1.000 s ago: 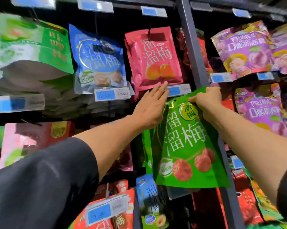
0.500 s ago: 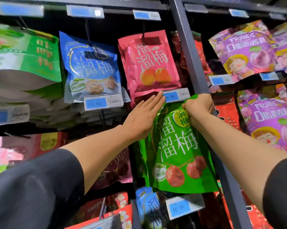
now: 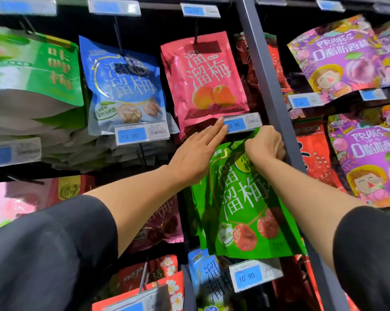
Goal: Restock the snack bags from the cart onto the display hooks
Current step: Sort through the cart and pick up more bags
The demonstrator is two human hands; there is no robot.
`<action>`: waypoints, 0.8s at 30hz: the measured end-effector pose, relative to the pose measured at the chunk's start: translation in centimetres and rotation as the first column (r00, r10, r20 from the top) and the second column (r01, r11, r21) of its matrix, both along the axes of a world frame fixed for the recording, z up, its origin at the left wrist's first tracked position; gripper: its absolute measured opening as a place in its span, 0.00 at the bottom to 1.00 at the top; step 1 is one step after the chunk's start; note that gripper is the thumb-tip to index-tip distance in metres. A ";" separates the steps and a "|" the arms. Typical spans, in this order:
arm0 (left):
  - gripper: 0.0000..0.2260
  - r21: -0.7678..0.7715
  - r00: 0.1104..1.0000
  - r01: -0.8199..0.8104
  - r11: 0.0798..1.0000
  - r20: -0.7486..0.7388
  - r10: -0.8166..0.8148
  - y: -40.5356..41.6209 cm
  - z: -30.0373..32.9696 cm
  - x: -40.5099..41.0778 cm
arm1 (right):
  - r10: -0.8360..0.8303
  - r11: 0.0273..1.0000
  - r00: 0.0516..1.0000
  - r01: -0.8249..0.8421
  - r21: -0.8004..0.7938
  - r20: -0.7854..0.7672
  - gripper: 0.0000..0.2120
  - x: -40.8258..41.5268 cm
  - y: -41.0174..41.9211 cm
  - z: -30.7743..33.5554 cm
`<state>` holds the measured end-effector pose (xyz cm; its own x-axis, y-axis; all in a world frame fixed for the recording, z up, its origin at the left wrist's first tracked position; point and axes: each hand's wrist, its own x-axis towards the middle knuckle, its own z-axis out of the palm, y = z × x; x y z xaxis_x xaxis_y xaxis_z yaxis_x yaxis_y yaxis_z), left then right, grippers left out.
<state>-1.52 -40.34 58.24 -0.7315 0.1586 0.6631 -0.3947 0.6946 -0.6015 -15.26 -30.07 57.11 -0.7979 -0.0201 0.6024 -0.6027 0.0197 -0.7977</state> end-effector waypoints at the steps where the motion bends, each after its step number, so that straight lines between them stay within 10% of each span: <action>1: 0.43 0.000 1.000 -0.002 1.000 0.002 0.002 -0.1 0.0 0.0 | -0.016 1.000 0.999 0.016 -0.002 -0.043 0.13 0.2 -0.3 -0.7; 7: 0.42 0.017 1.000 0.022 1.000 -0.015 -0.022 -0.1 -0.6 -0.2 | -0.136 0.977 0.920 0.186 0.105 -0.369 0.52 1.0 -2.7 -8.9; 24: 0.43 0.089 0.992 0.079 0.993 -0.108 -0.069 0.6 -2.3 -1.0 | 0.120 0.884 0.946 0.035 0.465 -0.300 0.48 -2.4 -5.3 -11.7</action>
<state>-2.57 -39.77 55.93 -0.6463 0.1439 0.7494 -0.3969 0.7754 -0.4912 -17.63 -35.40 45.43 -0.5625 -0.3852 0.7316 -0.8258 0.3046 -0.4745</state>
